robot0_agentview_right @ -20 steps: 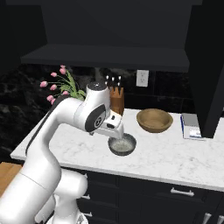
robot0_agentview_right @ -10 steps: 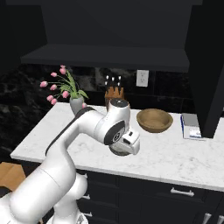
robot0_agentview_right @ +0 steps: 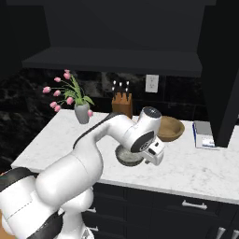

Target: Pick up the bowls on the counter and stack them on top of one another in the open cabinet. Place the smaller bowl on top of the larger bowl.

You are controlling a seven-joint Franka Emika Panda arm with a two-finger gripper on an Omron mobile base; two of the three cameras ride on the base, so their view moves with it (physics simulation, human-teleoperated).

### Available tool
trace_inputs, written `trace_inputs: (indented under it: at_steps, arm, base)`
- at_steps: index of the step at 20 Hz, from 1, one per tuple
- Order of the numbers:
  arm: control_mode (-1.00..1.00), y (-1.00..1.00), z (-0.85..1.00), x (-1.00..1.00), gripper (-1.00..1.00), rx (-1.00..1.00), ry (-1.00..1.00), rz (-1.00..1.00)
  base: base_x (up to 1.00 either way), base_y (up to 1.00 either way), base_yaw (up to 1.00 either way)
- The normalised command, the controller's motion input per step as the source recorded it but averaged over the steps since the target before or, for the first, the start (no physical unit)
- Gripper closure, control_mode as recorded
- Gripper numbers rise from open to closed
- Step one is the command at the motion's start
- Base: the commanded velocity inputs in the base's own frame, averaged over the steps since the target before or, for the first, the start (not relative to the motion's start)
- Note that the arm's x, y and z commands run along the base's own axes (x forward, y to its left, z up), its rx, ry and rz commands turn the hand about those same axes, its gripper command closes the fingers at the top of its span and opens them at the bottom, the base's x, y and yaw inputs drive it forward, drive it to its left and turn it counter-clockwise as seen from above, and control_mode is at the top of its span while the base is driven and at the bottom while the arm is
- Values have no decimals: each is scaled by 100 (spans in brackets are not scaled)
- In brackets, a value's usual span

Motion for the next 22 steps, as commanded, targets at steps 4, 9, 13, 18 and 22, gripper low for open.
trace_inputs:
  at_steps: [4,9,13,18,22]
  arm:
    - [-100,-1,-23,46,-100,2,0,0]
    - [-100,11,-41,38,-100,0,0,-2]
    - [-100,8,-42,30,-100,0,0,-2]
    - [-100,0,-43,18,-100,0,0,-2]
    - [-100,0,-37,28,-100,0,0,-2]
  base:
    - [0,0,0]
    - [0,0,0]
    - [0,0,0]
    - [0,0,0]
    - [0,0,0]
